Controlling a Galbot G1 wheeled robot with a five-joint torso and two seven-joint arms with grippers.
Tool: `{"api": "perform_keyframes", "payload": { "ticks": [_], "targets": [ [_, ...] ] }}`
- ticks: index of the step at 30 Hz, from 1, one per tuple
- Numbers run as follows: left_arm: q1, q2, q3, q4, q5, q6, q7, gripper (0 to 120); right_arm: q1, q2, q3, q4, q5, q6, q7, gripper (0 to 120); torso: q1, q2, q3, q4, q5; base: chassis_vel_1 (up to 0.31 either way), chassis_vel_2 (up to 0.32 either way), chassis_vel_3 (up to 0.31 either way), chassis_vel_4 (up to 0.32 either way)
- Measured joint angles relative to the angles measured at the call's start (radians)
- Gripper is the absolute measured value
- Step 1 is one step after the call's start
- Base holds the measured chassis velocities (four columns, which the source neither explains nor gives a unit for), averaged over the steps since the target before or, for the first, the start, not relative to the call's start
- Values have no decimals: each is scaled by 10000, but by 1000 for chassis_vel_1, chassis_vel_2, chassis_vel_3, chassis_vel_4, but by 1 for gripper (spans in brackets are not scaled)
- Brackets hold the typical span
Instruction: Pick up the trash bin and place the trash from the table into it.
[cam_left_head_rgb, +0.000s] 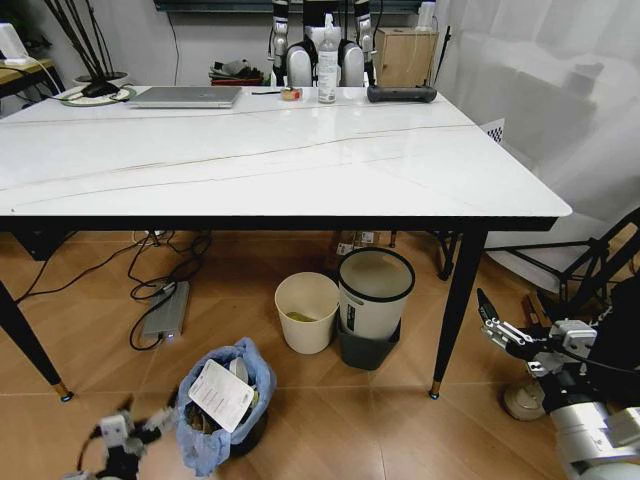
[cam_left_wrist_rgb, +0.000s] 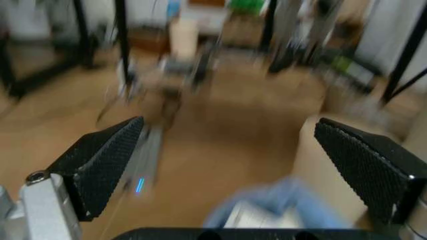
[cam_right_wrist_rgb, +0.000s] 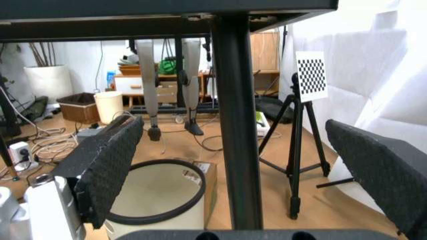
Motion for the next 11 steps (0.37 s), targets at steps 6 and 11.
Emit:
{"api": "perform_keyframes", "payload": {
  "ticks": [6, 11],
  "targets": [
    [-161, 262, -1, -1143, 370, -92, 7, 100, -1, 0, 0, 0, 0, 0, 0, 100, 1, 1, 1, -3, 5, 0, 0, 0, 0],
    [-191, 284, 14, -1191, 396, -67, 6, 100, -1, 0, 0, 0, 0, 0, 0, 100, 1, 1, 1, 0, -1, 0, 0, 0, 0]
  ]
}}
